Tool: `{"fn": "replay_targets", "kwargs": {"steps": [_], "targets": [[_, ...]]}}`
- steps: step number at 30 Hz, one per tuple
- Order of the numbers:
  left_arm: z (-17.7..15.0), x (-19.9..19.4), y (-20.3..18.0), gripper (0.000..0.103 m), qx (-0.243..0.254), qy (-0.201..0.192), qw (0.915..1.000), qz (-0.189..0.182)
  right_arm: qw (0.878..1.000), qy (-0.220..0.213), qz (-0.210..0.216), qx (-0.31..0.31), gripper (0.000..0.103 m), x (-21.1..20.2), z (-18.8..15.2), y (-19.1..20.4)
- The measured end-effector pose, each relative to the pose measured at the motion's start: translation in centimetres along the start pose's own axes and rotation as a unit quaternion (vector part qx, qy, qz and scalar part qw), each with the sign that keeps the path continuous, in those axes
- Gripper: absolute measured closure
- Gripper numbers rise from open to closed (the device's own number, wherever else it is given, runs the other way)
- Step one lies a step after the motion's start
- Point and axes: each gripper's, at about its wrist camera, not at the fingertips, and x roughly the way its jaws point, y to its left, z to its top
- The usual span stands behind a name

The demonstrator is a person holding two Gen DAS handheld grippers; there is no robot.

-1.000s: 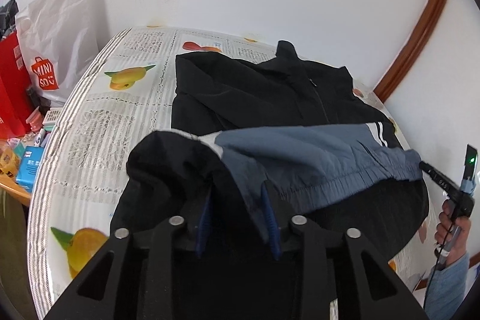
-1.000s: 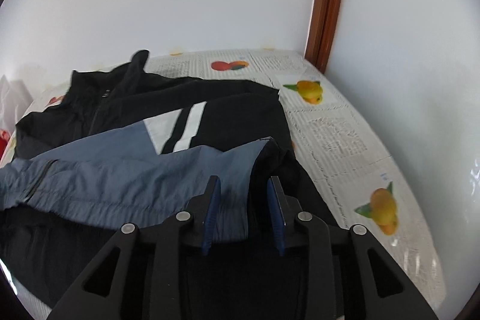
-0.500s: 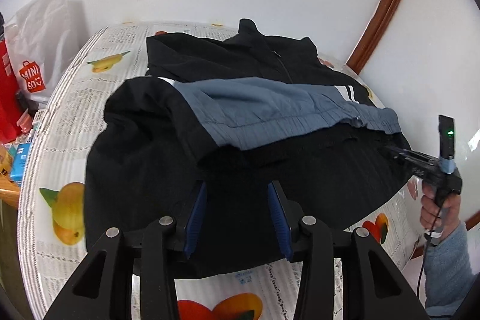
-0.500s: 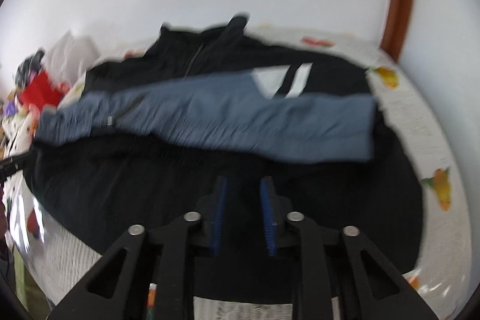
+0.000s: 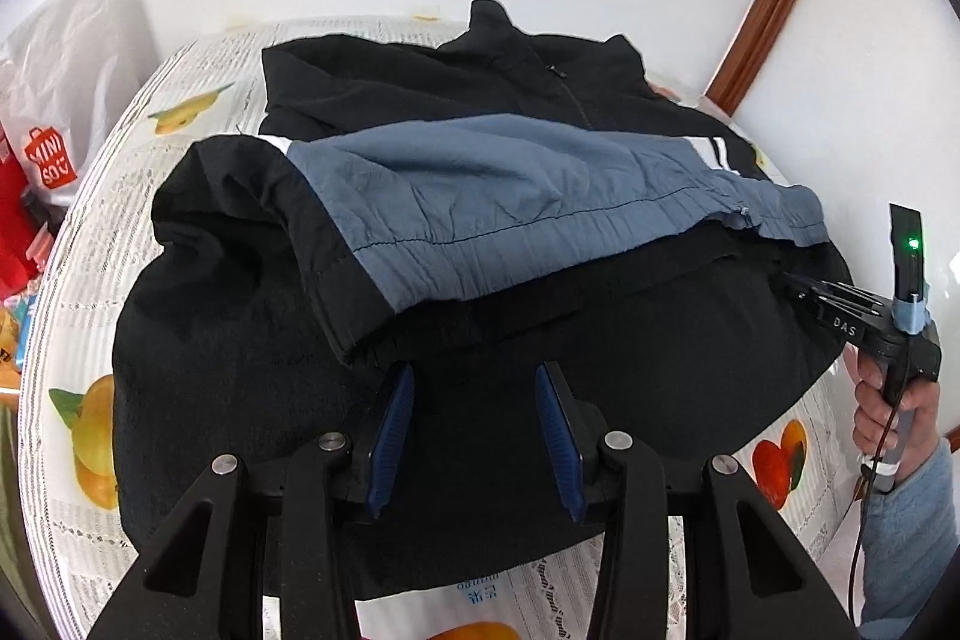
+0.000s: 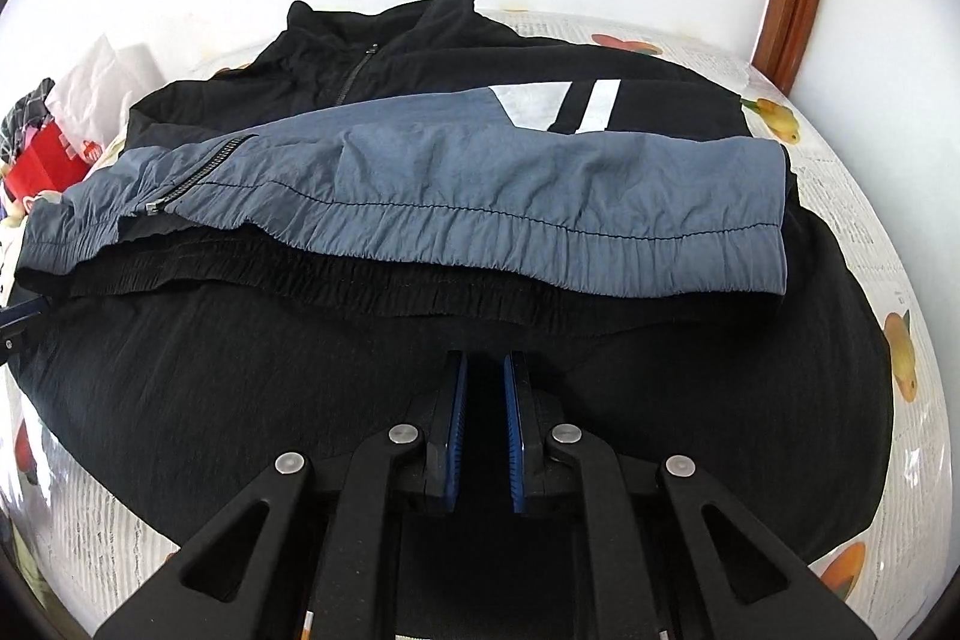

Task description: Fold large clothes

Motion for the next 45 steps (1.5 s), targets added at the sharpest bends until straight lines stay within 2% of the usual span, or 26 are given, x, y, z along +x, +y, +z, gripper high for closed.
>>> {"fn": "replay_targets", "kwargs": {"steps": [3, 6, 10, 15, 20, 22, 26, 28, 32, 36, 39, 45], "targets": [[0.4, 0.4, -0.7, 0.063, 0.016, 0.006, 0.9996, 0.021, 1.0, 0.005, 0.0, 0.013, 0.092, 0.1, 0.3, 0.0], [1.0, 0.6, -0.9, 0.063, 0.015, 0.0, 0.9996, 0.024, 1.0, 0.011, 0.003, 0.027, 0.092, 0.4, 0.7, -0.2], [1.7, 0.8, -0.6, 0.063, 0.003, -0.014, 0.9999, 0.01, 0.999, 0.015, 0.006, 0.028, 0.092, 0.6, 1.1, -0.3], [2.7, 0.7, -0.3, 0.063, -0.009, -0.027, 0.9992, -0.027, 0.999, 0.014, 0.021, 0.042, 0.093, 1.4, 2.6, -1.0], [3.9, -0.1, 0.1, 0.062, -0.015, -0.045, 0.9978, -0.047, 0.999, -0.006, 0.019, 0.05, 0.093, 1.5, 4.9, -1.4], [4.5, -0.3, 0.4, 0.053, -0.02, -0.048, 0.9971, -0.055, 0.998, -0.019, 0.023, 0.054, 0.093, 1.3, 5.8, -1.6], [5.6, -1.0, 0.7, 0.051, -0.024, -0.065, 0.9952, -0.07, 0.997, -0.046, 0.022, 0.053, 0.093, 1.0, 8.0, -1.7], [6.4, -1.1, 0.4, 0.046, -0.014, -0.073, 0.9948, -0.07, 0.997, -0.059, 0.021, 0.054, 0.093, 1.0, 9.3, -1.9], [8.0, -0.8, 0.6, 0.044, -0.006, -0.085, 0.9947, -0.057, 0.995, -0.074, 0.021, 0.058, 0.093, 1.6, 11.2, -2.6], [9.8, 0.7, 1.2, 0.044, -0.005, -0.092, 0.9957, -0.013, 0.996, -0.078, -0.001, 0.041, 0.093, 2.7, 12.8, -2.8], [10.9, 2.1, 1.8, 0.044, -0.002, -0.088, 0.9956, 0.031, 0.994, -0.083, -0.07, 0.025, 0.087, 3.6, 13.8, -3.3], [12.2, 5.1, 4.3, 0.044, -0.028, -0.063, 0.994, 0.085, 0.994, -0.048, -0.09, 0.042, 0.087, 6.7, 14.8, -7.2]]}}
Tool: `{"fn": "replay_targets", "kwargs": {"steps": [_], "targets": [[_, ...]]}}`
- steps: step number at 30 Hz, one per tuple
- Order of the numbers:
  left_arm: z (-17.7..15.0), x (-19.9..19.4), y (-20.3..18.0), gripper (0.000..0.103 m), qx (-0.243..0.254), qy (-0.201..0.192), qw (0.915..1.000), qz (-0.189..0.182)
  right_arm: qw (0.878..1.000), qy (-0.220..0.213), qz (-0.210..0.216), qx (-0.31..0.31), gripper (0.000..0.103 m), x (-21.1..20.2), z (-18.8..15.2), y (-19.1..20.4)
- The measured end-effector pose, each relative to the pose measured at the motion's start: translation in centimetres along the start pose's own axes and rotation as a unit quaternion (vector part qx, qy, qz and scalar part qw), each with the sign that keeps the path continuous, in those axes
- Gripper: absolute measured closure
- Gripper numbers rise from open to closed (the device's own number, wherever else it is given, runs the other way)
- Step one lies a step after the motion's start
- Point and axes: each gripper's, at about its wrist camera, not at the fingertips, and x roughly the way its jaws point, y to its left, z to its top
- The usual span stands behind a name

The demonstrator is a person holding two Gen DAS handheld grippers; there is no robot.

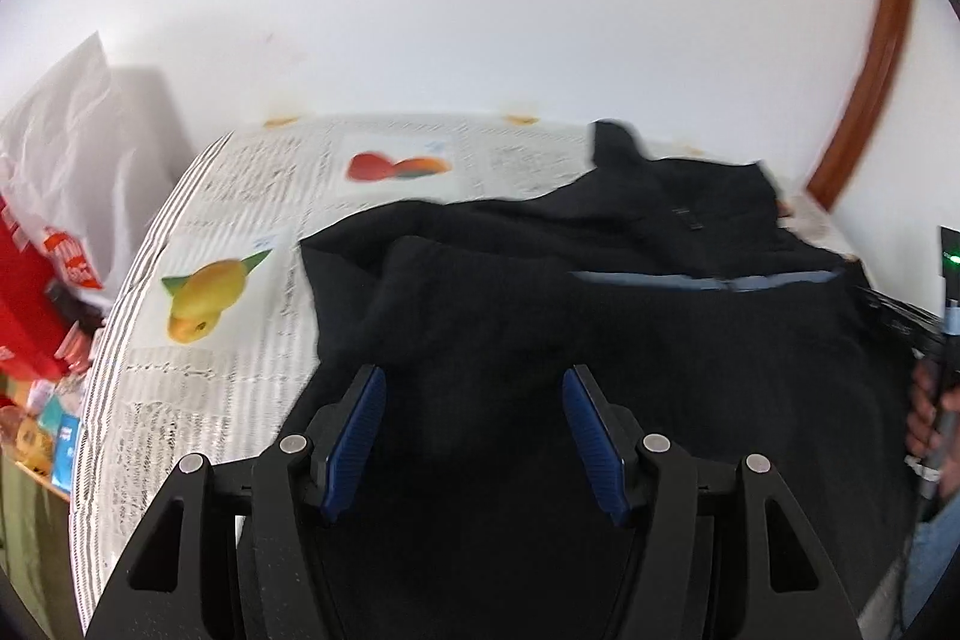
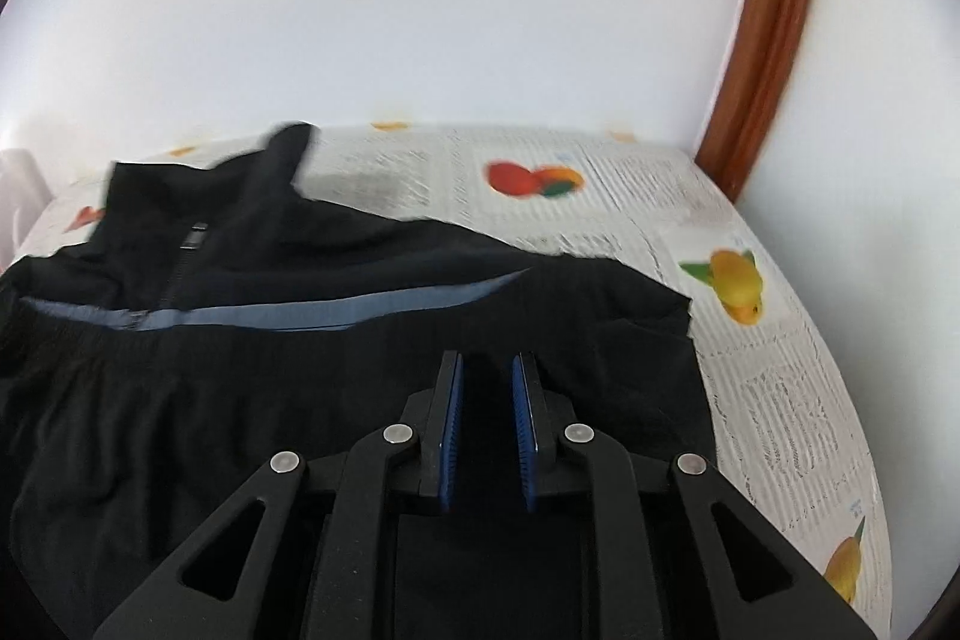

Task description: Fold large clothes

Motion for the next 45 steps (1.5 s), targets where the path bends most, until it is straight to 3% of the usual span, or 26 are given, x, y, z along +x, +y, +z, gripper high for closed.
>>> {"fn": "replay_targets", "kwargs": {"steps": [9, 14, 27, 31, 34, 40, 45], "targets": [[-0.7, 2.1, 0.0, 0.044, 0.006, 0.019, 0.9998, 0.009, 0.999, 0.019, 0.003, 0.03, 0.087, 3.1, -0.4, -2.6], [-0.6, 2.4, -0.6, 0.044, 0.01, 0.023, 0.9997, 0.003, 1.0, 0.014, -0.008, 0.012, 0.087, 3.2, -0.4, -2.8], [-0.7, 3.2, -2.3, 0.044, 0.019, 0.025, 0.9995, 0.004, 0.999, 0.014, 0.035, 0.038, 0.086, 3.5, 0.1, -6.3], [-1.2, 2.3, -1.9, 0.044, 0.016, 0.024, 0.9996, 0.001, 0.999, 0.012, 0.001, 0.037, 0.083, 1.5, -0.2, -5.8], [-1.9, 1.3, -1.4, 0.044, 0.009, 0.025, 0.9996, -0.001, 0.999, -0.003, 0.004, 0.044, 0.068, -1.1, -0.7, -4.5], [-4.8, -2.6, 0.5, 0.044, -0.008, 0.018, 0.9998, -0.007, 0.997, -0.009, 0.074, 0.005, 0.065, -6.6, -3.6, 3.0], [-8.1, -5.3, 2.1, 0.044, -0.019, 0.023, 0.9995, -0.006, 0.992, 0.002, 0.109, -0.064, 0.065, -7.9, -6.9, 10.4]]}}
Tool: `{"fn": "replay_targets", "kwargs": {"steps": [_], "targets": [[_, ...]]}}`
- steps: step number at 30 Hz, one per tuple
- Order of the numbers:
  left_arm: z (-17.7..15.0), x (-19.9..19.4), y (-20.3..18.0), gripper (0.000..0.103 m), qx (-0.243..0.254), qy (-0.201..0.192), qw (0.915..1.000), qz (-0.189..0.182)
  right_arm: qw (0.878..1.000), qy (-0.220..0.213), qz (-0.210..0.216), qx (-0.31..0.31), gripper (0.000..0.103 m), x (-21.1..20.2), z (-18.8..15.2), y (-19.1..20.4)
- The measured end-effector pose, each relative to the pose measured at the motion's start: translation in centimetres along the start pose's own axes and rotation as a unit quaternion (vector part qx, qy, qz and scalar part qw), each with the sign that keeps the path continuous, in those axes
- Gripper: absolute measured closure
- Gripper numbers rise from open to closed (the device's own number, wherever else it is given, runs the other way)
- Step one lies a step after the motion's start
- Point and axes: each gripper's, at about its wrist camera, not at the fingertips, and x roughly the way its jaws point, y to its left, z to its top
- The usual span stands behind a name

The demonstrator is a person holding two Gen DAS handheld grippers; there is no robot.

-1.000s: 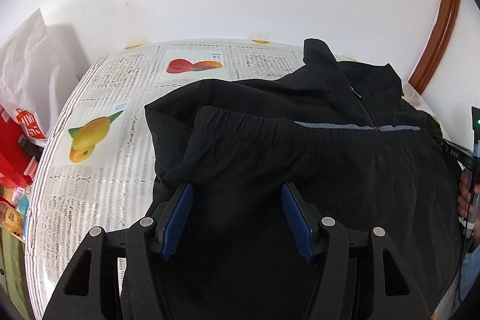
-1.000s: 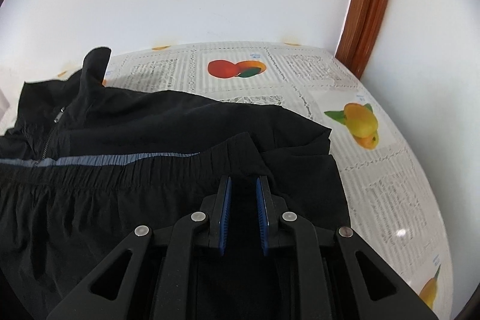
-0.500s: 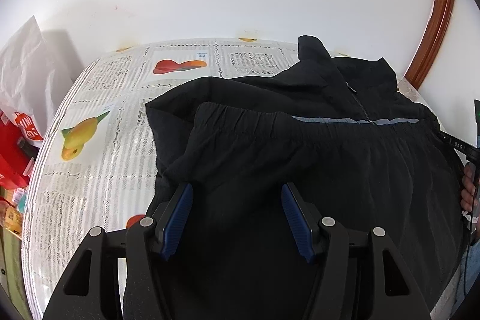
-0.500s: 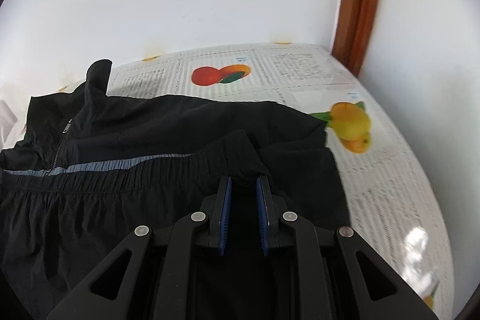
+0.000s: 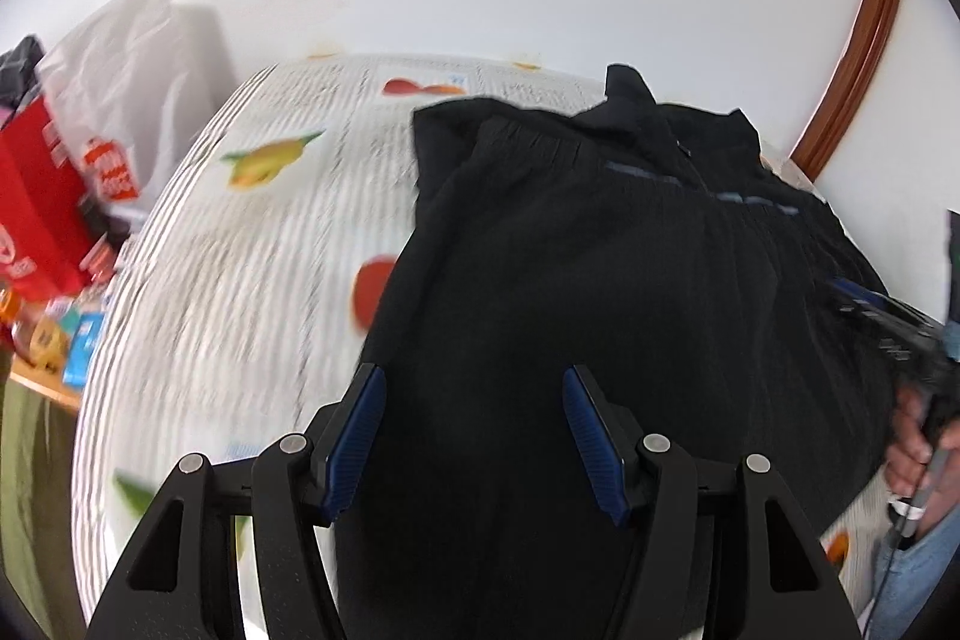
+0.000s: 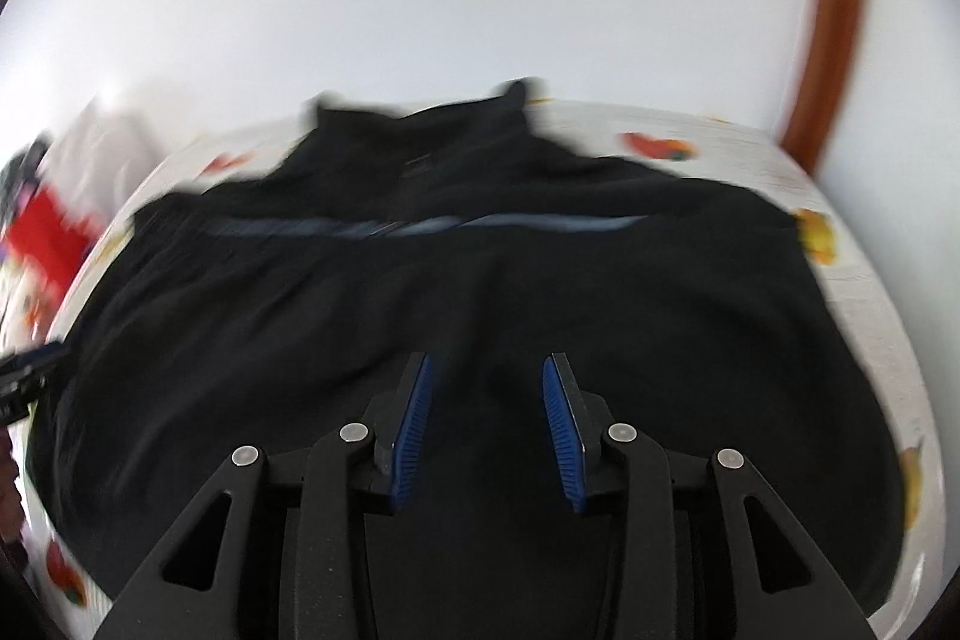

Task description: Fold large clothes

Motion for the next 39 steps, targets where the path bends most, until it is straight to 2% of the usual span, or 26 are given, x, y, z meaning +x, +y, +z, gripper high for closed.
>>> {"fn": "replay_targets", "kwargs": {"steps": [2, 5, 8, 15, 19, 22, 24, 29, 35, 39], "targets": [[-1.6, -1.4, 0.6, 0.044, -0.001, -0.002, 1.0, 0.003, 1.0, 0.018, -0.001, -0.015, 0.065, 1.1, -0.7, 1.8], [-3.4, -3.0, 1.4, 0.044, -0.004, -0.006, 0.9999, 0.009, 0.999, 0.035, -0.031, -0.023, 0.065, 2.3, -1.6, 2.8], [-5.1, -4.3, 2.3, 0.044, -0.009, -0.008, 0.9999, 0.006, 0.999, 0.04, -0.025, -0.017, 0.065, 0.9, -2.7, 2.8], [-8.0, -5.9, 5.2, 0.044, -0.04, -0.011, 0.9991, 0.005, 0.998, 0.03, -0.042, -0.042, 0.064, -5.1, -8.5, 3.6], [-9.6, -6.5, 6.0, 0.044, -0.036, -0.004, 0.9989, 0.031, 0.997, 0.026, -0.047, -0.051, 0.064, -8.1, -10.8, 4.1], [-10.7, -6.8, 6.8, 0.044, -0.042, 0.003, 0.9986, 0.033, 0.997, 0.022, -0.042, -0.054, 0.061, -9.2, -11.2, 5.3], [-11.4, -6.9, 7.3, 0.044, -0.044, 0.007, 0.9984, 0.034, 0.997, 0.013, -0.033, -0.065, 0.054, -9.5, -11.1, 7.0], [-12.0, -7.4, 8.0, 0.044, -0.044, 0.008, 0.9984, 0.033, 0.994, -0.006, -0.004, -0.106, 0.05, -7.9, -10.0, 12.7], [-11.6, -7.0, 8.5, 0.044, -0.048, 0.003, 0.9985, 0.025, 0.991, 0.0, 0.016, -0.136, 0.05, -5.3, -9.5, 17.8], [-11.6, -6.5, 9.0, 0.043, -0.056, 0.002, 0.9983, 0.018, 0.987, -0.008, 0.006, -0.159, 0.05, -5.4, -10.1, 18.8]]}}
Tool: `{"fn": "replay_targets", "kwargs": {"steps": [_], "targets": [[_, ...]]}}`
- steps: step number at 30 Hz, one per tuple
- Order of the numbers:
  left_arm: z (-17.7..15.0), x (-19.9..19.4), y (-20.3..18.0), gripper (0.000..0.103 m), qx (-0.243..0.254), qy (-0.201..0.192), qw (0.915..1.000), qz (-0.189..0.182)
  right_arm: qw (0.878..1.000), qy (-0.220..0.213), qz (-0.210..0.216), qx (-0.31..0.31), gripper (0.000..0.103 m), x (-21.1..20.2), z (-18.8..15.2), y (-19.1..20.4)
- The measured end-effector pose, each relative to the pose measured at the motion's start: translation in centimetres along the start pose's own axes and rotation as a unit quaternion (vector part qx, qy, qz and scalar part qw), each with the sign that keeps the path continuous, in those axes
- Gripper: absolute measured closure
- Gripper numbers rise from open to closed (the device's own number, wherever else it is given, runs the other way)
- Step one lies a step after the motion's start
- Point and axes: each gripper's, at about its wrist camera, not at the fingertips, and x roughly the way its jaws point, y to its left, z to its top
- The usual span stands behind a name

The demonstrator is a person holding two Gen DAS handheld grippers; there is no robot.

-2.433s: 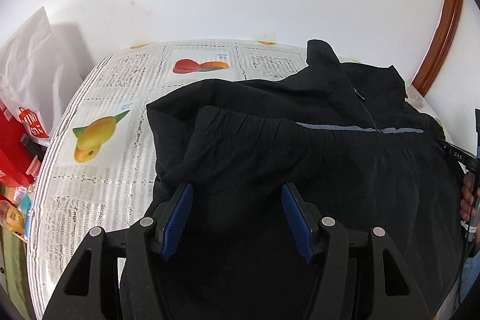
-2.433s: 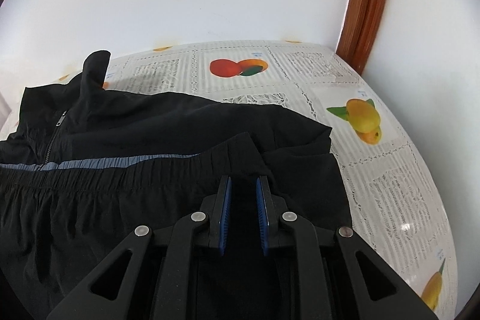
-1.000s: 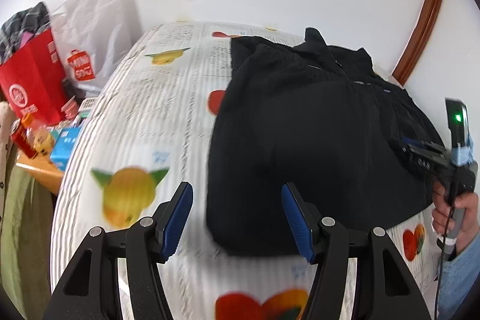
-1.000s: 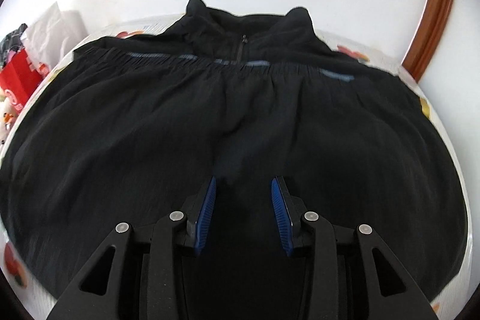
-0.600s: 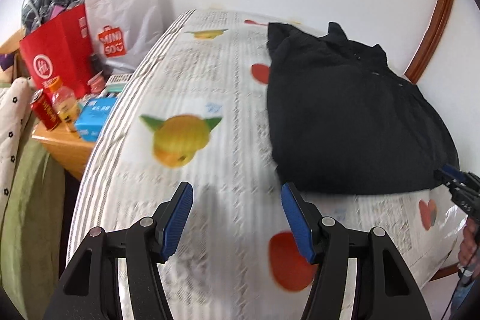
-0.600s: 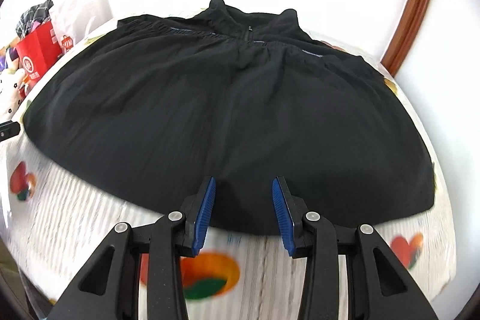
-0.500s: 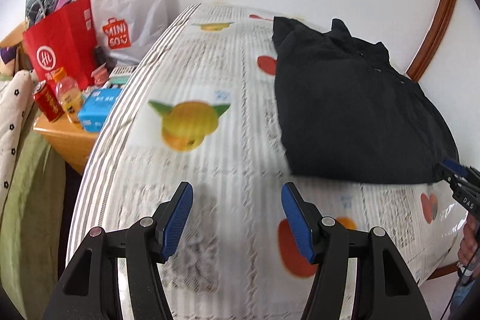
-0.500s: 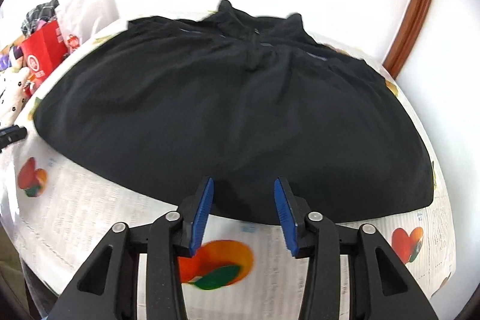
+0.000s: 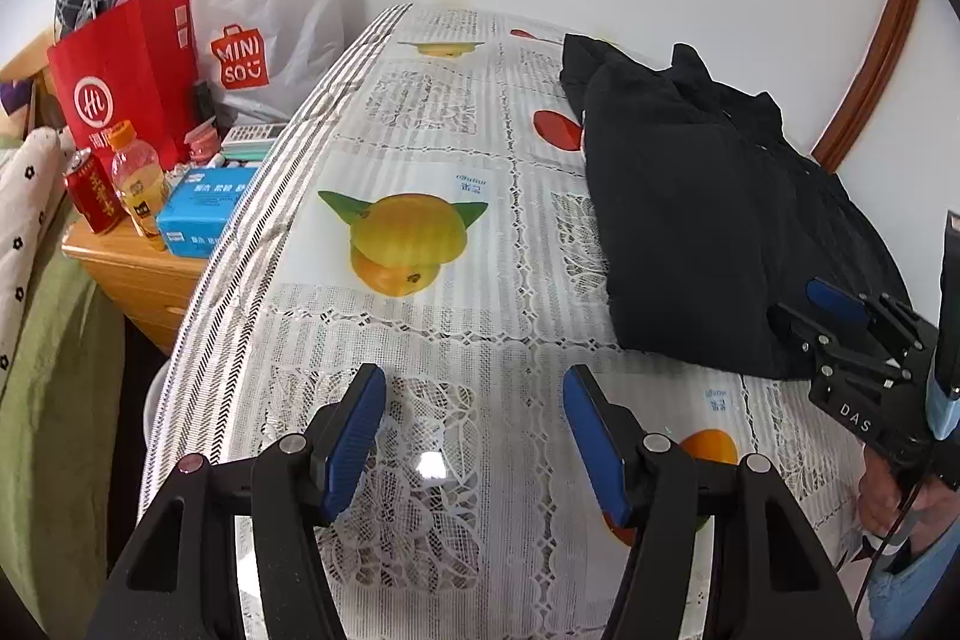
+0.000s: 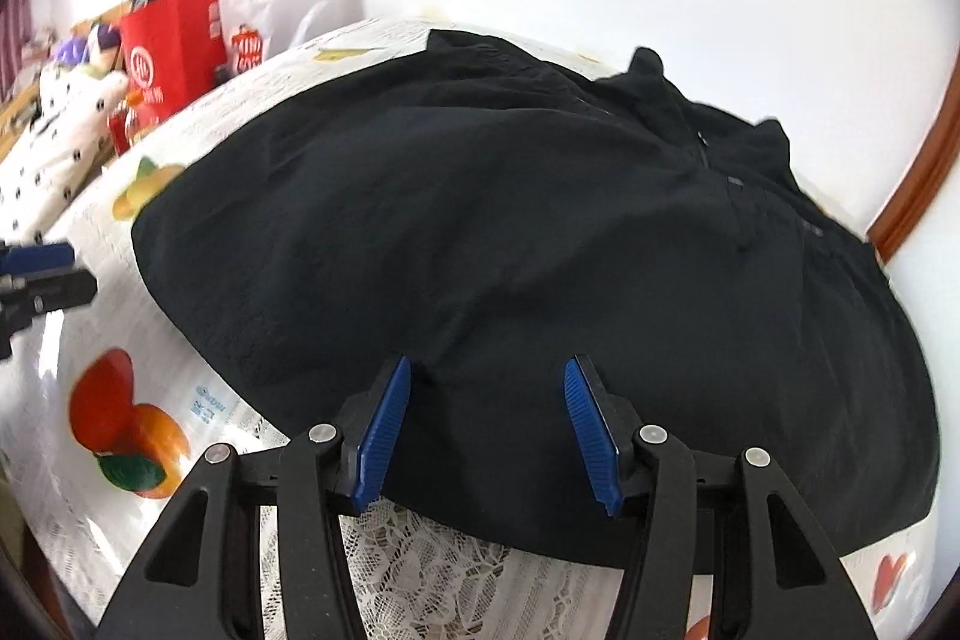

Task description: Fold large clothes

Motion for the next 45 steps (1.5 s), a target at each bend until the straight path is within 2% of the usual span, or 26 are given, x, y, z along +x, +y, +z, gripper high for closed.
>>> {"fn": "replay_targets", "kwargs": {"steps": [4, 7, 13, 16, 20, 26, 29, 36, 37, 39, 42, 45], "targets": [[0.1, 0.1, -0.2, 0.042, 0.009, -0.002, 1.0, 0.002, 0.999, 0.01, 0.034, 0.038, 0.049, 0.4, -0.1, -1.5], [0.2, 0.0, 0.1, 0.042, 0.006, -0.004, 1.0, 0.001, 0.998, 0.015, 0.039, 0.044, 0.049, 0.4, 0.1, -1.9], [0.7, 0.1, 0.7, 0.042, 0.001, -0.005, 0.9999, 0.016, 1.0, 0.01, 0.026, -0.002, 0.049, -1.0, 0.3, -0.4], [0.8, -0.2, 1.4, 0.042, -0.004, -0.005, 0.9997, 0.023, 0.999, 0.002, 0.039, -0.028, 0.048, -1.8, 0.5, 1.1], [0.6, -0.6, 2.2, 0.042, -0.011, -0.003, 0.9996, 0.025, 0.994, 0.002, 0.074, -0.076, 0.041, -2.2, 0.5, 4.2], [0.3, -1.7, 2.7, 0.042, -0.017, -0.009, 0.9995, 0.024, 0.986, -0.011, 0.057, -0.156, 0.039, -1.2, 0.8, 9.0], [0.1, -2.0, 2.7, 0.042, -0.018, -0.01, 0.9996, 0.021, 0.985, -0.027, 0.042, -0.168, 0.038, -0.6, 1.9, 10.0], [-0.2, -1.9, 2.6, 0.042, -0.018, -0.009, 0.9998, -0.003, 0.986, -0.032, 0.047, -0.155, 0.039, 1.3, 4.0, 10.5], [-0.2, -1.8, 2.6, 0.042, -0.017, -0.01, 0.9998, -0.007, 0.987, -0.031, 0.05, -0.152, 0.043, 1.5, 4.2, 10.4], [-0.3, -1.6, 2.6, 0.042, -0.017, -0.009, 0.9997, -0.012, 0.986, -0.029, 0.05, -0.154, 0.064, 1.7, 4.4, 10.8], [-0.3, -1.1, 2.6, 0.042, -0.019, -0.007, 0.9996, -0.019, 0.986, -0.024, 0.015, -0.162, 0.084, 2.2, 4.5, 11.5], [-0.2, -0.9, 2.6, 0.042, -0.021, -0.008, 0.9995, -0.021, 0.989, -0.022, 0.024, -0.146, 0.092, 2.1, 5.1, 10.8]]}}
